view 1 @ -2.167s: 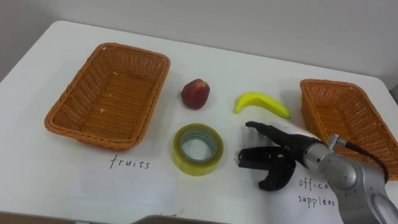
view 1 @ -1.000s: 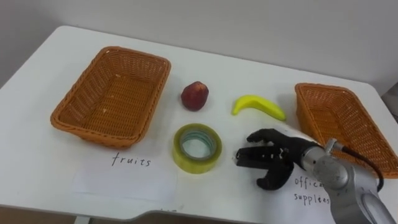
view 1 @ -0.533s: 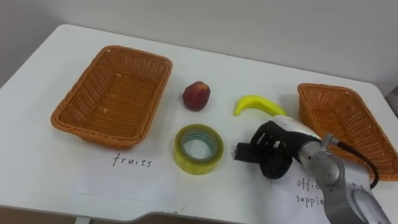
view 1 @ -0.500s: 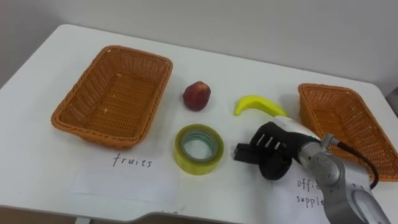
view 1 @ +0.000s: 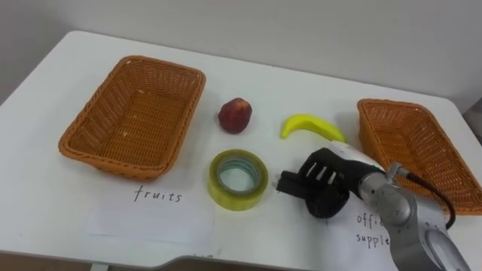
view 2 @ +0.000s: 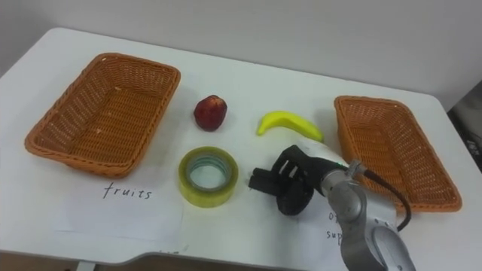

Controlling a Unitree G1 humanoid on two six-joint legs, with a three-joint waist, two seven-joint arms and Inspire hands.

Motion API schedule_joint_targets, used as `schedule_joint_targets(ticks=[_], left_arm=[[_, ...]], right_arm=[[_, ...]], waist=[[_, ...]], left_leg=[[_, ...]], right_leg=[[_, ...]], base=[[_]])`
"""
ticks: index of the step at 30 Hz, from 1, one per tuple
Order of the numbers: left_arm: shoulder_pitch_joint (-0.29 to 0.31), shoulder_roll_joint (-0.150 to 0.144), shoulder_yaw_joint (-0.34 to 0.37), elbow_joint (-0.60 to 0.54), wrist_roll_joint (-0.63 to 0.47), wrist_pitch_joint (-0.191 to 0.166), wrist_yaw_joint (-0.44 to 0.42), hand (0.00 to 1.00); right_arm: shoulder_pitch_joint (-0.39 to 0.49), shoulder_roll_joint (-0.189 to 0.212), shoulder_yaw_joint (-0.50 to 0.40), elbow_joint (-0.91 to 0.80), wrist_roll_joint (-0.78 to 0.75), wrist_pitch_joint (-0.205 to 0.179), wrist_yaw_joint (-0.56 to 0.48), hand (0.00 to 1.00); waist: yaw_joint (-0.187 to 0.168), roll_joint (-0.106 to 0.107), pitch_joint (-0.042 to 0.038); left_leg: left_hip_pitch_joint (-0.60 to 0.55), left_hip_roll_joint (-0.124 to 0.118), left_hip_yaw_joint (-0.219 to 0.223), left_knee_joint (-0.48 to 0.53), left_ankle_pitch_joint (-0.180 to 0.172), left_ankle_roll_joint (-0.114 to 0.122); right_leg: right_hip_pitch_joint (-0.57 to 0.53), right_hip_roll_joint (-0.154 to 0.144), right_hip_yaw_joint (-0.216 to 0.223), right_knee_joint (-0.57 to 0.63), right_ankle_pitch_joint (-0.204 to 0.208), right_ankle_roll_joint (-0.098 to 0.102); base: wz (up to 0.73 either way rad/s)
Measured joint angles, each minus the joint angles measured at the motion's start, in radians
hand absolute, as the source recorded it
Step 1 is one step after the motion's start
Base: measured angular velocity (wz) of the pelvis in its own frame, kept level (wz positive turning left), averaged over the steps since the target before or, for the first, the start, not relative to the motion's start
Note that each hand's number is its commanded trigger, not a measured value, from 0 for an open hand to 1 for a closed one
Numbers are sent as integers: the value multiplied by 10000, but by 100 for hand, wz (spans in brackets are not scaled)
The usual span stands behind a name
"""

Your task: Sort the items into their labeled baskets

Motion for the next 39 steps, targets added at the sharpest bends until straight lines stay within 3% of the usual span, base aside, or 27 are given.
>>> schedule_joint_targets(ticks=[4,8,17,27,35,39], left_arm=[[-1,-107,17,-1,-11,0,5,0],[1,-186,47,10,-92,-110,16,0],[369,-265,674,50,-189,-315,11,0],[627,-438,1112,110,-190,-464,9,0],[678,-433,1111,414,-182,-525,8,0],[662,-454,1104,594,-178,-573,8,0]], right_arm=[[271,-22,-257,-257,520,-62,-71,100],[276,-270,-344,-256,986,-342,-278,100],[279,-181,-1173,-829,2301,-790,-709,100],[282,-178,-2202,-1568,2941,-1089,-1184,100],[283,-180,-2468,-1847,3553,-1301,-2019,100],[283,-182,-2475,-2050,4255,-1324,-2286,100]], waist=[[9,74,-3],[-31,190,47],[-262,397,59],[-318,260,-20],[-346,158,56],[-341,144,54]], left_leg=[[8,16,36,-31,0,-1],[32,9,24,-20,0,0],[-41,4,39,-31,0,1],[-9,4,55,-24,0,1],[25,8,42,-10,-3,-1],[27,7,35,-7,-4,-2]], right_leg=[[-6,16,29,-16,-1,0],[-10,16,102,-30,-2,3],[-146,17,173,-16,-3,4],[-100,18,119,-9,-4,6],[-9,17,101,-19,-4,6],[-3,17,95,-17,-3,6]], base=[[-1],[0],[-2],[0],[1],[0]])
